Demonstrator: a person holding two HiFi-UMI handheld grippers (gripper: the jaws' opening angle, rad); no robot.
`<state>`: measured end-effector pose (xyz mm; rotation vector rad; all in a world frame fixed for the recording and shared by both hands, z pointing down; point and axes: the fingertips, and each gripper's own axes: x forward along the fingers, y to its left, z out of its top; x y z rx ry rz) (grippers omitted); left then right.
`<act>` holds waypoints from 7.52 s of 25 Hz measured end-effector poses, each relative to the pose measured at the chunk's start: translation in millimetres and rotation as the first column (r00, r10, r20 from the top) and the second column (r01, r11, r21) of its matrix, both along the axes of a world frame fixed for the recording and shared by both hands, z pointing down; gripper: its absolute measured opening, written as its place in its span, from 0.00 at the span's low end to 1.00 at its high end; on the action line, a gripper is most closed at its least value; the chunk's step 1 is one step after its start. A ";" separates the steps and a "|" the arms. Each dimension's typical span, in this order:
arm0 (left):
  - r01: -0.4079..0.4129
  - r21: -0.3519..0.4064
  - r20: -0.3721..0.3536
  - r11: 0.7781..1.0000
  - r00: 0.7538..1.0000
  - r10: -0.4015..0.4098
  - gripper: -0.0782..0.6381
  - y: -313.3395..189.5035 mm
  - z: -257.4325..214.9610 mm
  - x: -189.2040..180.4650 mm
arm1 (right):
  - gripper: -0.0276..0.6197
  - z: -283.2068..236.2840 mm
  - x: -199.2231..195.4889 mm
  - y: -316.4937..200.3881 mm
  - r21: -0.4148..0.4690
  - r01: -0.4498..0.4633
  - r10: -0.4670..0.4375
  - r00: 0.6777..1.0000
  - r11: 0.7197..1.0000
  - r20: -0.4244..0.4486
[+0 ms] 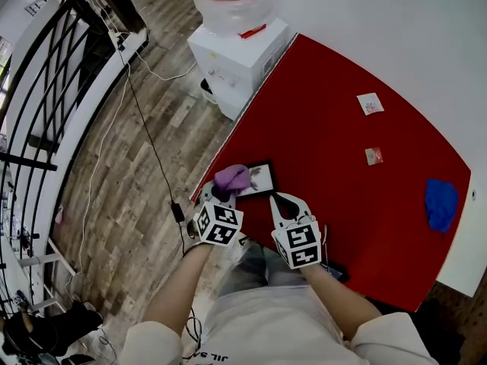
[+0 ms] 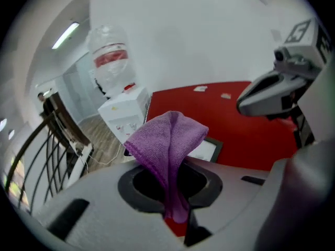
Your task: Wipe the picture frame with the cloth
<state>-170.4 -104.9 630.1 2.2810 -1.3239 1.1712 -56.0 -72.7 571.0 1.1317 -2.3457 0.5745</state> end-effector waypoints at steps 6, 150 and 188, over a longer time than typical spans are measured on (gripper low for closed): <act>-0.363 -0.098 0.374 0.927 0.849 0.373 0.20 -34.9 44.7 1.3 | 0.05 14.8 -0.3 10.6 -0.037 -0.006 0.006 1.000 0.999 0.000; -0.272 -0.179 0.015 0.945 0.960 0.280 0.20 9.6 1.4 113.2 | 0.05 29.6 71.9 25.4 -0.103 -0.067 0.071 0.997 0.992 0.036; 0.462 0.087 -0.444 0.883 0.811 -0.381 0.20 112.8 -141.6 11.1 | 0.05 -77.6 22.1 56.9 0.017 0.021 -0.021 1.000 1.000 -0.002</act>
